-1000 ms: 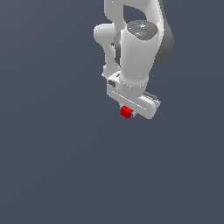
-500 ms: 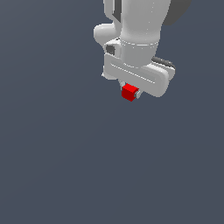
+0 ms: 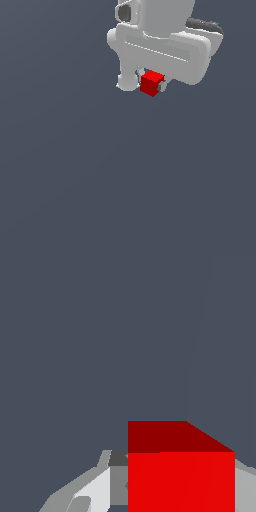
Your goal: Pick up the red cube and move it to a goal position.
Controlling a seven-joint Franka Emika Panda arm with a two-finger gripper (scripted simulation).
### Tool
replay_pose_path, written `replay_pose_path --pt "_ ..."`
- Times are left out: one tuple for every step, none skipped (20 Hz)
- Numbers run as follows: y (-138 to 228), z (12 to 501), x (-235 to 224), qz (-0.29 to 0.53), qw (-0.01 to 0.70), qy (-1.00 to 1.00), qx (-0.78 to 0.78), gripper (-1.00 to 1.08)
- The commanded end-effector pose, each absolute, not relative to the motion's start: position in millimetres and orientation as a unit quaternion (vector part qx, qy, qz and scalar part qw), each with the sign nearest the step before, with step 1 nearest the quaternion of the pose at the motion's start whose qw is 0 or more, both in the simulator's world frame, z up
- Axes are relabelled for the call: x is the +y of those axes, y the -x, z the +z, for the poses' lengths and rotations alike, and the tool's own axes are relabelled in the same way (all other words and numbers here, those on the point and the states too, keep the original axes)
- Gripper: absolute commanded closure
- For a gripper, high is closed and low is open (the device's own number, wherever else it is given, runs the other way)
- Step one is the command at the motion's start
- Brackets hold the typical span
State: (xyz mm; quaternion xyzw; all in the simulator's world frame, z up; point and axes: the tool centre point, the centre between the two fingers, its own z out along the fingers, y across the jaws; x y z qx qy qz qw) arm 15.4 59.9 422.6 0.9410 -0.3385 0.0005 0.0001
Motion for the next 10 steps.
replay_pose_path --pt "-16.5 433.5 59.6 0.000 0.000 -0.941 -0.338 1.08" --pt "-16.9 436.6 59.6 0.000 0.000 -0.941 -0.338 1.08" --pt "-17.3 439.3 59.5 0.000 0.000 -0.941 -0.338 1.08" --pt "-17.6 441.6 59.4 0.000 0.000 -0.941 -0.338 1.08" --pt "-17.9 443.5 59.4 0.000 0.000 -0.941 -0.338 1.08" --pt "-18.1 445.1 59.4 0.000 0.000 -0.941 -0.338 1.08" --pt "-18.3 446.2 59.3 0.000 0.000 -0.941 -0.338 1.08" --pt "-18.4 447.1 59.3 0.000 0.000 -0.941 -0.338 1.08" --pt "-18.5 447.6 59.3 0.000 0.000 -0.941 -0.338 1.08" --pt "-18.5 447.8 59.3 0.000 0.000 -0.941 -0.338 1.08"
